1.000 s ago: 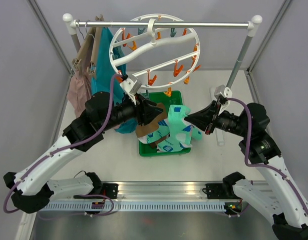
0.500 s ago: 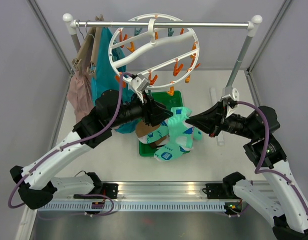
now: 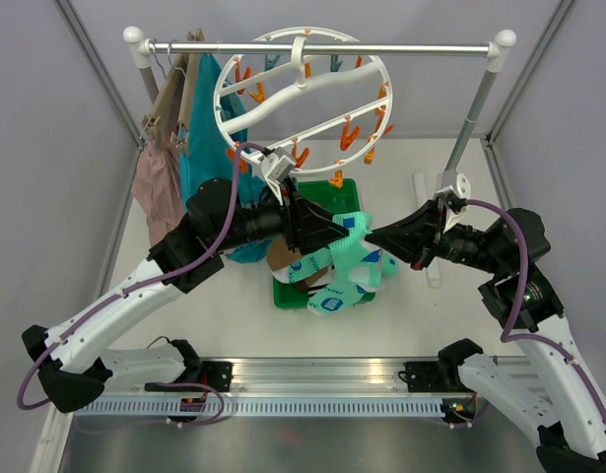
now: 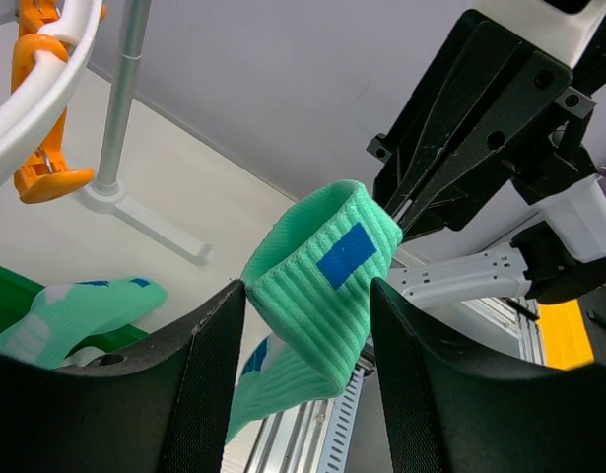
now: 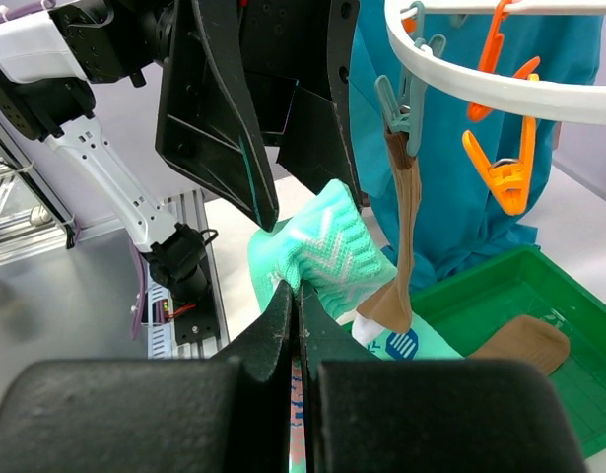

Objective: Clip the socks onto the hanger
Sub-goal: Pick up the sock from the bin.

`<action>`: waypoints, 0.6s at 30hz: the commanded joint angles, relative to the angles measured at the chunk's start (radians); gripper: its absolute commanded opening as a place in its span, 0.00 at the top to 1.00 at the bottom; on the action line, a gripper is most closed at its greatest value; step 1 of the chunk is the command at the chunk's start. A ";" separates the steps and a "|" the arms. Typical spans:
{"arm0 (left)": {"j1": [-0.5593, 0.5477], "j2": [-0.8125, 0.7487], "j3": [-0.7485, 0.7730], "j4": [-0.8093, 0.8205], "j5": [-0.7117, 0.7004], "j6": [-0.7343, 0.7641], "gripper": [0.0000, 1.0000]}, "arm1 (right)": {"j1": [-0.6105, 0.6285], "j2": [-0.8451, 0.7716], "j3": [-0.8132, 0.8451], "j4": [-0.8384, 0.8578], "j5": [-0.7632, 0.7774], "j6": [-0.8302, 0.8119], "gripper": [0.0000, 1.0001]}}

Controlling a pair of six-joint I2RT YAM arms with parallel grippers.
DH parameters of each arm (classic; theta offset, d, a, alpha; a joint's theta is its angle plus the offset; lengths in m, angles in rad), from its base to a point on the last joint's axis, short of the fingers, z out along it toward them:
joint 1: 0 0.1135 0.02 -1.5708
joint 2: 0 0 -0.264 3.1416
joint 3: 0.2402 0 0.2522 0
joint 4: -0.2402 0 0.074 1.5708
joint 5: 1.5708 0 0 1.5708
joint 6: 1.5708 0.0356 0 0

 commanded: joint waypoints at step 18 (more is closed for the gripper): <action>-0.001 0.026 -0.005 0.090 0.084 -0.065 0.46 | 0.007 0.018 0.027 0.045 0.027 -0.012 1.00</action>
